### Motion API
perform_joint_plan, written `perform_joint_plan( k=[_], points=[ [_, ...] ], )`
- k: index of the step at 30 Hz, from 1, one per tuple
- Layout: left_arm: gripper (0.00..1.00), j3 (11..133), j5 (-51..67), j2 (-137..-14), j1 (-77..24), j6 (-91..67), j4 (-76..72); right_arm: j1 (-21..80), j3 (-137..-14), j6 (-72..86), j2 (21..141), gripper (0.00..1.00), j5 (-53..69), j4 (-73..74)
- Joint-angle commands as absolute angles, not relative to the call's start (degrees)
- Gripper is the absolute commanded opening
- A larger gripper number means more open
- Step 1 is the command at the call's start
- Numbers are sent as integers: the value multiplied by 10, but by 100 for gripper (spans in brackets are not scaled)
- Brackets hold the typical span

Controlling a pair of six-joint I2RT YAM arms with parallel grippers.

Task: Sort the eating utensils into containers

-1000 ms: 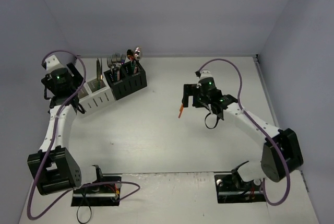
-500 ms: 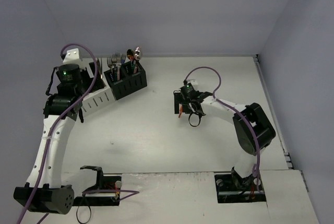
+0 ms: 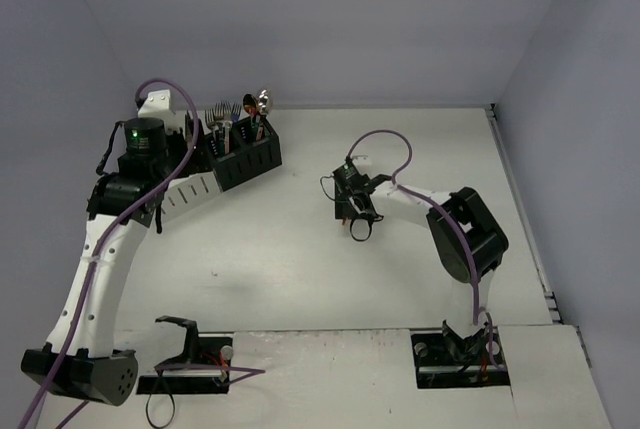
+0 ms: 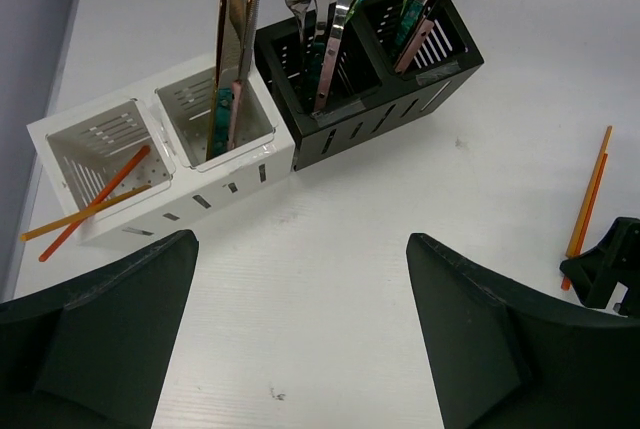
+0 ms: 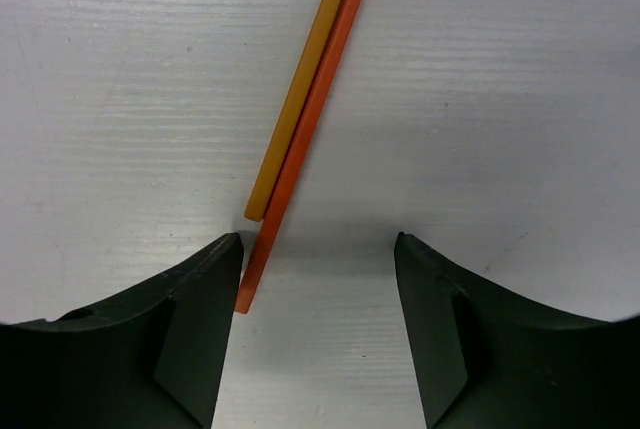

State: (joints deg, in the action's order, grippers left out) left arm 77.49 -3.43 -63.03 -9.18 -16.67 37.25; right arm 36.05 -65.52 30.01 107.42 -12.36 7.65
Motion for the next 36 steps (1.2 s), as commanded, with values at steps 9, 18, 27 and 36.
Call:
perform_joint_plan(
  k=[9, 18, 27, 36],
  points=[
    [83, 830, 0, -642, -118, -161, 358, 344, -587, 308, 1032, 24, -169, 124],
    [83, 858, 56, -664, -149, -186, 353, 278, -527, 283, 975, 0, -145, 124],
    [83, 894, 125, -717, -234, -247, 316, 282, -542, 227, 843, 0, -117, 119],
    [85, 886, 177, -775, -311, -338, 160, 365, -559, 115, 658, 0, -48, 51]
  ],
)
